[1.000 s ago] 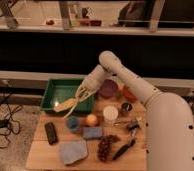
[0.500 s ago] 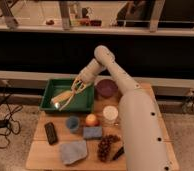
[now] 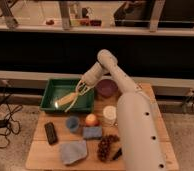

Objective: Place banana in tray

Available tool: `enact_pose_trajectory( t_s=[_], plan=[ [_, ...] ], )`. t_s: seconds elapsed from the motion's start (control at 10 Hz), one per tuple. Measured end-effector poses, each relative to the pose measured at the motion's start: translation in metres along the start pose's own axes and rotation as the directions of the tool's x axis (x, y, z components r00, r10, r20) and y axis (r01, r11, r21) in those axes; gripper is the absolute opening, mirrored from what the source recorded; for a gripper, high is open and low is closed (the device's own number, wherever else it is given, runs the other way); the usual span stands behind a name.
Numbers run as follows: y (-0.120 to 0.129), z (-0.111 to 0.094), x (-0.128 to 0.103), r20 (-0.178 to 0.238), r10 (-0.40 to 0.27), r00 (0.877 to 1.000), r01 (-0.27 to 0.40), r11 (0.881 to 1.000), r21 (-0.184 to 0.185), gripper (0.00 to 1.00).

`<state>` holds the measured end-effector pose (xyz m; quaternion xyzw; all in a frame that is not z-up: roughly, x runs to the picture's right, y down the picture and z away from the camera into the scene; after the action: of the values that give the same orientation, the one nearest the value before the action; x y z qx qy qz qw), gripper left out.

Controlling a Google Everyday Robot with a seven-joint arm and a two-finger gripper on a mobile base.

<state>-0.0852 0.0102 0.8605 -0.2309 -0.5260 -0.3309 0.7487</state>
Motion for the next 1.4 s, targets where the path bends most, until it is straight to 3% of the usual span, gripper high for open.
enact_pose_trajectory(
  t_s=[0.1,0.2,0.3,0.5,0.7,1.4],
  plan=[
    [-0.004,0.000,-0.001,-0.030,-0.026,0.999,0.025,0.999,-0.043,0.03],
    [-0.011,0.004,-0.006,-0.054,-0.061,0.997,0.054,0.992,-0.110,0.03],
    [-0.020,0.009,-0.012,-0.074,-0.095,0.993,0.080,0.980,-0.181,0.03],
    [-0.030,0.014,-0.018,-0.106,-0.144,0.984,0.111,0.958,-0.266,0.03],
    [-0.038,0.016,-0.009,-0.147,-0.162,0.976,0.115,0.951,-0.286,0.03],
    [-0.039,0.018,-0.009,-0.145,-0.165,0.975,0.117,0.949,-0.294,0.03]
  ],
)
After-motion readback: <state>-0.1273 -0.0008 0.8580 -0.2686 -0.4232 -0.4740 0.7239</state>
